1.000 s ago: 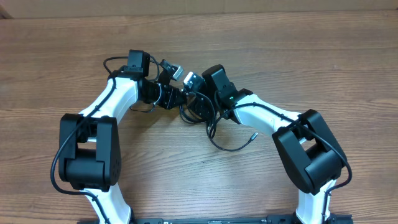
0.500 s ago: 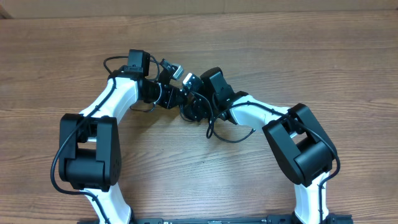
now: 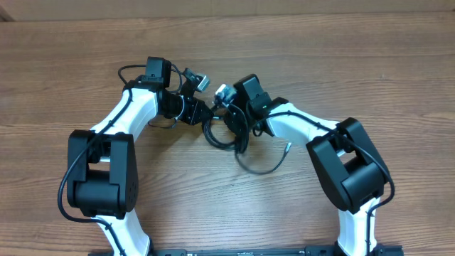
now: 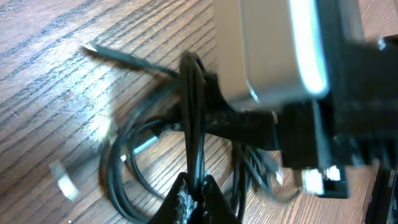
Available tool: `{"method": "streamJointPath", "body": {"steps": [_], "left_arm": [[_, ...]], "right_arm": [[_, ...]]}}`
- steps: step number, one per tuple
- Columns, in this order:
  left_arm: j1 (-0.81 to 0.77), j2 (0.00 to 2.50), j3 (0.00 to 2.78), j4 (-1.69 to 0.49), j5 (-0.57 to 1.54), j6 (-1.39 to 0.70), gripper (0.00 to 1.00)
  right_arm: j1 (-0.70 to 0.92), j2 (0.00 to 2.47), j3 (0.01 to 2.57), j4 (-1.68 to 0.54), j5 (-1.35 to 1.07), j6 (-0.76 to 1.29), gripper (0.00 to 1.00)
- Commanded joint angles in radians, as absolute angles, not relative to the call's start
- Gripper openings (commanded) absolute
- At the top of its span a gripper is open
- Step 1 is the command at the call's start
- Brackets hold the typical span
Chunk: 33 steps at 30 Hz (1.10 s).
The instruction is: Untangle cables
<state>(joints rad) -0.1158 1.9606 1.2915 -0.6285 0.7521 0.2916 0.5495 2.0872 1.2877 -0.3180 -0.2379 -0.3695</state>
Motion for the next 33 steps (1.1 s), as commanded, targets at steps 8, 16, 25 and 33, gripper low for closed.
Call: {"method": "streamJointPath", "body": {"steps": [8, 16, 25, 33], "left_arm": [[-0.111, 1.969, 1.306, -0.627, 0.748, 0.295, 0.04], [-0.113, 1.969, 1.306, -0.617, 0.662, 0.239, 0.04], [-0.113, 1.969, 1.306, -0.612, 0.624, 0.204, 0.04], [-0.113, 1.969, 1.306, -0.612, 0.600, 0.192, 0.04]], "right_arm": [[0.552, 2.003, 1.261, -0.409, -0.358, -0.205, 0.04], [0.552, 1.980, 1.261, -0.447, -0.414, -0.182, 0.04], [0.543, 1.980, 1.261, -0.435, -0.552, -0.062, 0.04], [0.548, 1.980, 1.261, -0.434, -0.552, 0.018, 0.04]]}}
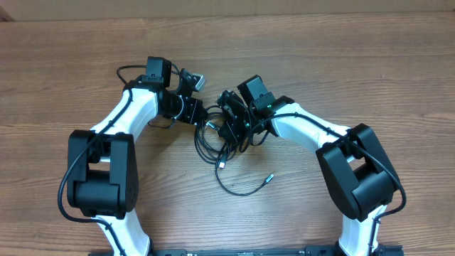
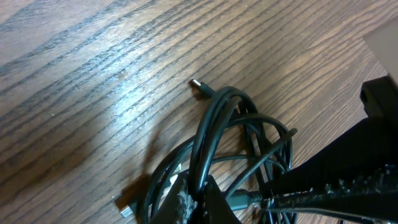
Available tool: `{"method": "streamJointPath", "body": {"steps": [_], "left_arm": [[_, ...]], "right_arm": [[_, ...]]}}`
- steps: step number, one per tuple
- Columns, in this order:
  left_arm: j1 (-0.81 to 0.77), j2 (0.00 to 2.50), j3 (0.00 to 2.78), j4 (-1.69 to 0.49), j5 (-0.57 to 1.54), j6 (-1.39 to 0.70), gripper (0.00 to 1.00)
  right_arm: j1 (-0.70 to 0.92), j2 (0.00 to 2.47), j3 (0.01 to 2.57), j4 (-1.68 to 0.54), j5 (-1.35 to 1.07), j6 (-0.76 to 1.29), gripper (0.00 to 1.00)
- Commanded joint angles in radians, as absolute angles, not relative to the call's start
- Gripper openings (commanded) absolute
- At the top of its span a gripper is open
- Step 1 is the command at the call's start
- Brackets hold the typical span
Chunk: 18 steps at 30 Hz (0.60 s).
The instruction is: Untangle cables
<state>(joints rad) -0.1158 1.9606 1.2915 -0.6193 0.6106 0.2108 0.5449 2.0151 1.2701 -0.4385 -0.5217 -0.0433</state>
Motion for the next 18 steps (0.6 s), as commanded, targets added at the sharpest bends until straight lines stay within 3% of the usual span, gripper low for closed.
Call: {"method": "streamJointPath", "body": {"steps": [1, 15, 18], "left_arm": [[-0.113, 1.969, 1.306, -0.612, 0.594, 0.183, 0.05], [-0.113, 1.969, 1.305, -0.612, 0.486, 0.111, 0.08], [-0.113, 1.969, 1.305, -0.612, 0.487, 0.111, 0.30]], "right_arm": [[0.548, 1.980, 1.261, -0.432, -0.552, 0.043, 0.04], [0.550, 1.980, 1.261, -0.371, -0.494, 0.342, 0.04], [0.550, 1.980, 1.261, -0.369, -0.495, 0.342, 0.04]]}}
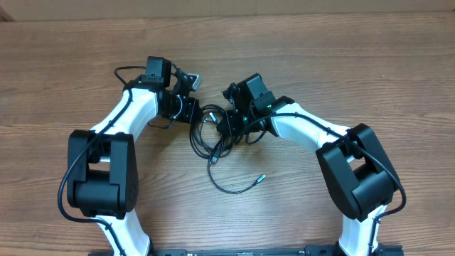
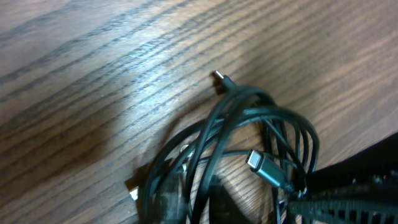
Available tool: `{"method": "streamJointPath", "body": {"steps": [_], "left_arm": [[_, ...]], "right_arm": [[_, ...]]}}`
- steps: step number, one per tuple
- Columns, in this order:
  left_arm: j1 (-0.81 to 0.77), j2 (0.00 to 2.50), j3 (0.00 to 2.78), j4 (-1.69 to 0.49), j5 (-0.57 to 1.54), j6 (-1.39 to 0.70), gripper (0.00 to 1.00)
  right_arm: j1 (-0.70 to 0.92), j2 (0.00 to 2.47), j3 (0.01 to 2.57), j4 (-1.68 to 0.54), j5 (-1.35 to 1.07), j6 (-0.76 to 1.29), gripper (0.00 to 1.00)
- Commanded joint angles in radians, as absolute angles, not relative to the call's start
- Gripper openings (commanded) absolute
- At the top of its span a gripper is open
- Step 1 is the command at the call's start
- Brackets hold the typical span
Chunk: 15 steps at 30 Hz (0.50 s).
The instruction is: Untangle cables
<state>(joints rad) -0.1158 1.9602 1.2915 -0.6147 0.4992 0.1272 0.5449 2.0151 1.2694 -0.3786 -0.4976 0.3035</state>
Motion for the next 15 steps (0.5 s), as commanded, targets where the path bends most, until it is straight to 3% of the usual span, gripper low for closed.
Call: {"method": "streamJointPath", "body": {"steps": [1, 3, 6, 15], "left_arm": [[-0.113, 1.969, 1.305, -0.612, 0.487, 0.111, 0.35], [-0.114, 1.969, 1.305, -0.612, 0.487, 0.111, 0.48], [-0.123, 1.969, 1.304, -0.612, 0.486, 0.130, 0.57], [-0.163, 1.997, 1.293, -0.579, 0.429, 0.153, 0.63]], "right_arm": [[0.550, 1.980, 1.261, -0.369, -0.495, 0.341, 0.04], [0.550, 1.980, 1.261, -0.370, -0.495, 0.342, 0.04], [0.550, 1.980, 1.261, -0.370, -0.495, 0.345, 0.04], [0.548, 1.980, 1.261, -0.376, -0.495, 0.371, 0.04]]}}
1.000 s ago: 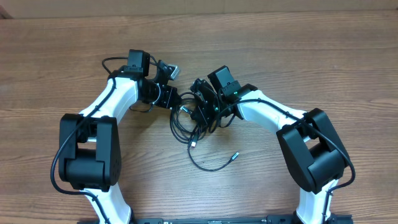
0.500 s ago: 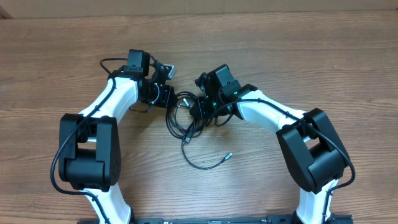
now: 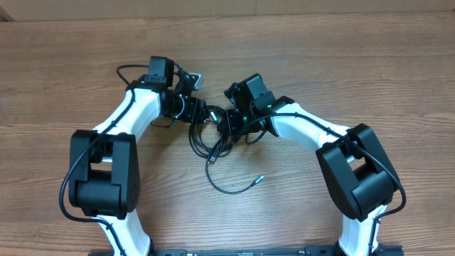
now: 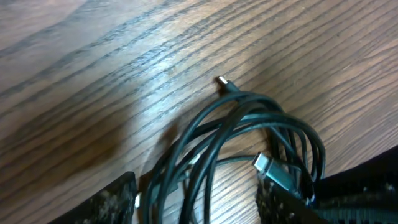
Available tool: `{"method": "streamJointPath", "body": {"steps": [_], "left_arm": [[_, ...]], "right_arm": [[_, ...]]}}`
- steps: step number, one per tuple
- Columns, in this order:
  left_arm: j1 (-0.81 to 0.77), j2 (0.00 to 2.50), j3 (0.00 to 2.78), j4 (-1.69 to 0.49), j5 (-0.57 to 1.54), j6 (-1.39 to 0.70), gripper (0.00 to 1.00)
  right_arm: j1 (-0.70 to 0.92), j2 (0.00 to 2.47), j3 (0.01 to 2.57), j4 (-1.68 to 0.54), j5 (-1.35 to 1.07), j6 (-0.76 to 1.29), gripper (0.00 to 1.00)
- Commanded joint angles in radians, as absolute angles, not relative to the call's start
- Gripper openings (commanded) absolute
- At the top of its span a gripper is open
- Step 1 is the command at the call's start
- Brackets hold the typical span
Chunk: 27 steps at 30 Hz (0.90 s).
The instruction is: Untangle cables
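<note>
A tangle of black cables (image 3: 205, 139) lies on the wood table between my two arms; up close its loops (image 4: 249, 121) show a thin plug tip (image 4: 224, 83) and a silver connector (image 4: 267, 167). My left gripper (image 3: 200, 114) is open, and in the wrist view the left gripper (image 4: 199, 202) has its fingers (image 4: 115, 199) wide apart with several strands lying between them. My right gripper (image 3: 226, 122) sits at the bundle's right side, shut on the loops. One loose tail (image 3: 242, 187) curls toward the front.
The wooden table (image 3: 355, 57) carries nothing else. Both arms' white and black links (image 3: 121, 121) bend in from the front corners, and the two wrists crowd close together over the tangle.
My left gripper's fingers, blurred and close together around the strands half a second ago, now stand wide apart. The bundle and the right gripper have barely shifted.
At first my left gripper was shut on a strand, with the right gripper's body close in front and the bundle hanging to the right. A second later the tangle lay more to the left, left gripper still shut. Now the left gripper is open.
</note>
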<state>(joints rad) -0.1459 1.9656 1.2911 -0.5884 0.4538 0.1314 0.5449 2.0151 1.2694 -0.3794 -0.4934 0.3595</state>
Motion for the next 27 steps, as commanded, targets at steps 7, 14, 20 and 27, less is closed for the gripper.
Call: {"method": "streamJointPath", "body": {"steps": [7, 14, 20, 27], "left_arm": [[-0.171, 2.049, 1.293, -0.554, 0.391, 0.134, 0.63], [-0.171, 2.053, 1.293, -0.548, 0.339, 0.118, 0.42], [-0.171, 2.053, 1.293, -0.542, 0.303, 0.089, 0.38], [-0.182, 2.053, 1.293, -0.537, 0.315, 0.089, 0.49]], "right_arm": [[0.548, 1.980, 1.261, -0.392, -0.494, 0.370, 0.04], [0.548, 1.980, 1.261, -0.435, -0.491, 0.363, 0.04], [0.548, 1.980, 1.261, -0.444, -0.490, 0.363, 0.04], [0.548, 1.980, 1.261, -0.444, -0.459, 0.363, 0.05]]}}
